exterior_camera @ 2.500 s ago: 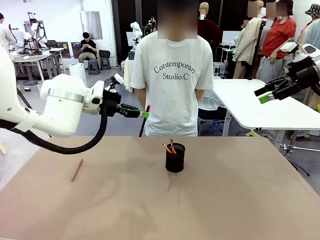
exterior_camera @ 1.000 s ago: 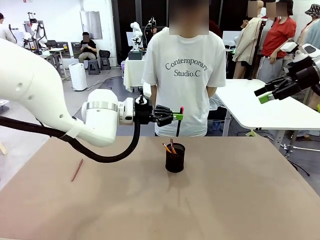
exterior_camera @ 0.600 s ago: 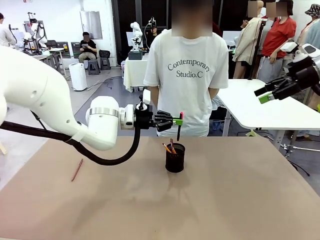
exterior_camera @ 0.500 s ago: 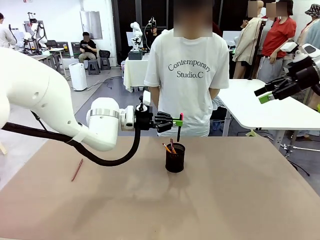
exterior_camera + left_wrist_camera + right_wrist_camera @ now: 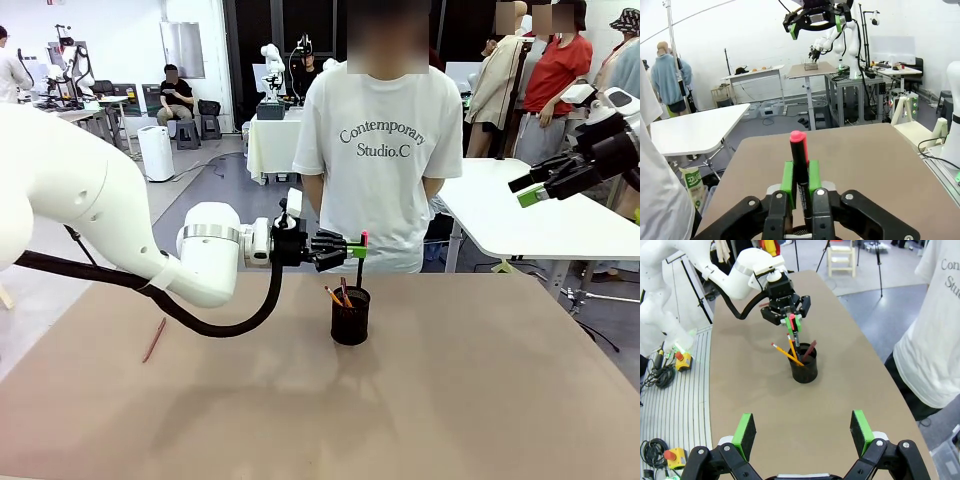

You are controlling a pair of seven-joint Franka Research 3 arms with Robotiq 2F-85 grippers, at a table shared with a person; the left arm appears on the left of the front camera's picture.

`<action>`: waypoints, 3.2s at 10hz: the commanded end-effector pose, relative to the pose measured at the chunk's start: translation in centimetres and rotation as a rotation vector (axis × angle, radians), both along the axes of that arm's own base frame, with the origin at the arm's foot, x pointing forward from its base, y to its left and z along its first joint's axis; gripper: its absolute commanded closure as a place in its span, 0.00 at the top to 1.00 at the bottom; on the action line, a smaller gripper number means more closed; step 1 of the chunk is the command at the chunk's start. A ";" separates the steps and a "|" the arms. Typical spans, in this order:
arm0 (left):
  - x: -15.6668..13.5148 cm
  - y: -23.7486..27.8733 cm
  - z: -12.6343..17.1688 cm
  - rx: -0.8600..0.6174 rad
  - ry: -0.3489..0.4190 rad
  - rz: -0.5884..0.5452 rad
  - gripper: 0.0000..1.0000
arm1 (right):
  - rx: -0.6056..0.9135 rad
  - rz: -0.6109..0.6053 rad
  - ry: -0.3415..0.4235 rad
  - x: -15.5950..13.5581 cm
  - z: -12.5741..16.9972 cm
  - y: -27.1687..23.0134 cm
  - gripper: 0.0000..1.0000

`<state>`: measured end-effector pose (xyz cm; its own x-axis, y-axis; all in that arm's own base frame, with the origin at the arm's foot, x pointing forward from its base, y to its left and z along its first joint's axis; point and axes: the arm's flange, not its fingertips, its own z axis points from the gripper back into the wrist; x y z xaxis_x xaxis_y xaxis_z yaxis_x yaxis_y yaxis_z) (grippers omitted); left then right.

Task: Place the pens into the pen holder.
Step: Pick up a writing instrument from the table and place it into the Pen holder.

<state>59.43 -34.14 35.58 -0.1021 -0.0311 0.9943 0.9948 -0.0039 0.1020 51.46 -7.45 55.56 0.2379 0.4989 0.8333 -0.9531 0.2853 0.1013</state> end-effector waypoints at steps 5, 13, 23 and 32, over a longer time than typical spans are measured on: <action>0.4 0.6 0.4 -0.024 -0.026 -0.013 1.00 | -0.010 0.001 -0.001 0.0 0.4 0.1 1.00; 0.2 0.2 0.4 -0.010 -0.008 -0.005 1.00 | -0.010 0.001 -0.001 0.0 0.4 0.1 1.00; -5.4 7.2 8.2 0.216 0.133 0.003 1.00 | -0.010 0.001 -0.001 0.0 0.4 0.1 1.00; -11.2 21.1 13.8 0.948 0.541 0.545 1.00 | -0.010 0.001 -0.001 0.0 0.4 0.1 1.00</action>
<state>48.70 -13.01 48.56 0.5102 -0.6538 0.5587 0.8286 0.5478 -0.1156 51.46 -7.45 55.54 0.2382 0.4990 0.8332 -0.9530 0.2854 0.1015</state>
